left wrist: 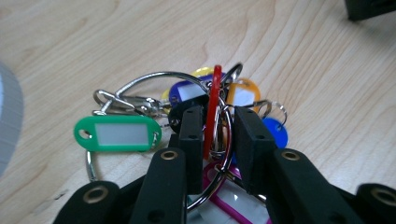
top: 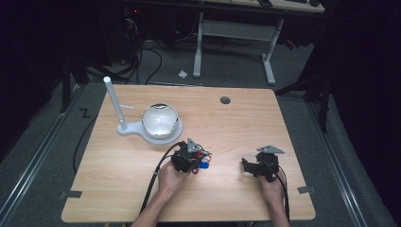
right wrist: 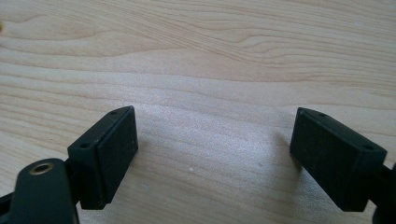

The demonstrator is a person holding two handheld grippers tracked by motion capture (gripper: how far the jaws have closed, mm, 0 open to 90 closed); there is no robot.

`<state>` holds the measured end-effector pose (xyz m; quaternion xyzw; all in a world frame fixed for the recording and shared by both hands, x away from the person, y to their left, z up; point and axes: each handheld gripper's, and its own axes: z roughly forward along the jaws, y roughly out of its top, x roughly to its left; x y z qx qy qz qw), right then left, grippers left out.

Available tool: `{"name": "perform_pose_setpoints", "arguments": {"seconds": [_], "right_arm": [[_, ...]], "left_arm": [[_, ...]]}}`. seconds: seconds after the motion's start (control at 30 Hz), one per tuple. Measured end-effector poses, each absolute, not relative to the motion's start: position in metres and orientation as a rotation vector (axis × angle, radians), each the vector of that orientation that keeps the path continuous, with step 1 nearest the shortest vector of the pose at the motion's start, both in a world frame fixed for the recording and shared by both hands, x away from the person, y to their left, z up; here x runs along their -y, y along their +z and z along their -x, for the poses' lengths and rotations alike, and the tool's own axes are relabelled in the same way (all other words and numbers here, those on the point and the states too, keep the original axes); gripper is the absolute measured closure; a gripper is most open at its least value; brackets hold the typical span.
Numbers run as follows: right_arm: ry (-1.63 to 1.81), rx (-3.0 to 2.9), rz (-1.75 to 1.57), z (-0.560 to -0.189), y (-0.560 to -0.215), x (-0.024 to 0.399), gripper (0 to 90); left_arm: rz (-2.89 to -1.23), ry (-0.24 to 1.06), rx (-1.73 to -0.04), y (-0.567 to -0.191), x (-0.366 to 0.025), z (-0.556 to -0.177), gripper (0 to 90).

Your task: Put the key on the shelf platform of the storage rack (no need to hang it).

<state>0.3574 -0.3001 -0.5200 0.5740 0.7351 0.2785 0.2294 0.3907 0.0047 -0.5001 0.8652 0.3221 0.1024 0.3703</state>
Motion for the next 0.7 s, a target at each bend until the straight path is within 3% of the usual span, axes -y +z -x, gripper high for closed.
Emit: {"name": "perform_pose_setpoints", "arguments": {"seconds": [0.7], "right_arm": [[0.767,-2.023,-1.580,-0.357,-0.520,0.300,15.2]], "left_arm": [[-2.067,0.256,-0.867,-0.457,-0.046,-0.391,74.4]]}}
